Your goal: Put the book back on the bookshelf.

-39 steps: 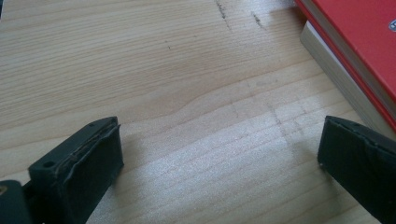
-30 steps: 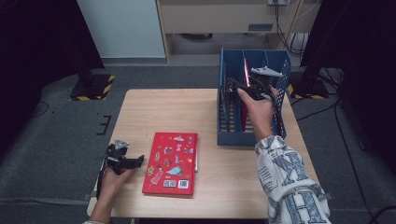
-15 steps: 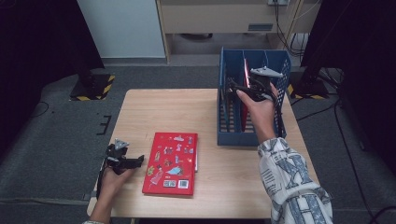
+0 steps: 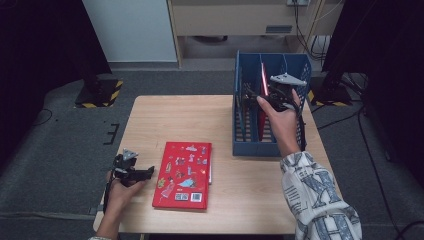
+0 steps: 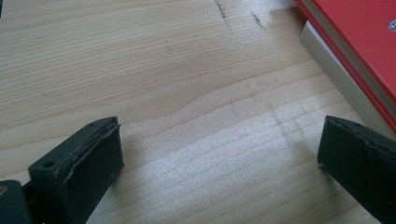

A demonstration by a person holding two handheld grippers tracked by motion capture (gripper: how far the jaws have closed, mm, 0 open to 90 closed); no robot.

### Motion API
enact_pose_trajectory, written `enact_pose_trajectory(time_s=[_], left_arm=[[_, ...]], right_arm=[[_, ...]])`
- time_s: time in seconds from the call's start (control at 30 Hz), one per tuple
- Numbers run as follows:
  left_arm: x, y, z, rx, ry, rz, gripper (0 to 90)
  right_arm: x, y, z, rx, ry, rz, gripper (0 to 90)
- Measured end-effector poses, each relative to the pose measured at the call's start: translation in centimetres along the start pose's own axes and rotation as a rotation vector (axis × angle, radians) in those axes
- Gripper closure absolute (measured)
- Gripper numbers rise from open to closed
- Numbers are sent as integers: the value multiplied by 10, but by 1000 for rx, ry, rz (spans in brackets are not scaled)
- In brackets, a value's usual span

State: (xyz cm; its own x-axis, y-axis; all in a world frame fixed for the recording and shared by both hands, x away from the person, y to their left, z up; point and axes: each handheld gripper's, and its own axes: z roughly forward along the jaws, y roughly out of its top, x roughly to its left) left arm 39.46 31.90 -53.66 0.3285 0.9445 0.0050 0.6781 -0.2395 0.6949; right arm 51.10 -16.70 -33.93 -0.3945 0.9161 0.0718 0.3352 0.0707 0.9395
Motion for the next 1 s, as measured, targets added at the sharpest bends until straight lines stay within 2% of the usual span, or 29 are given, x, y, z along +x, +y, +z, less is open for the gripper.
enact_pose_trajectory(time_s=[0.3,0.47,0.8,1.0], left_arm=[[0,0,0,0,0,0,0],[0,0,0,0,0,0,0],[0,0,0,0,0,0,0],[0,0,0,0,0,0,0]], right_arm=[[-4,-9,-12,5,12,0,90],[-5,-16,-15,16,2,-6,91],[-3,-32,-28,36,16,-49,88],[-3,-41,-34,40,17,-58,84]])
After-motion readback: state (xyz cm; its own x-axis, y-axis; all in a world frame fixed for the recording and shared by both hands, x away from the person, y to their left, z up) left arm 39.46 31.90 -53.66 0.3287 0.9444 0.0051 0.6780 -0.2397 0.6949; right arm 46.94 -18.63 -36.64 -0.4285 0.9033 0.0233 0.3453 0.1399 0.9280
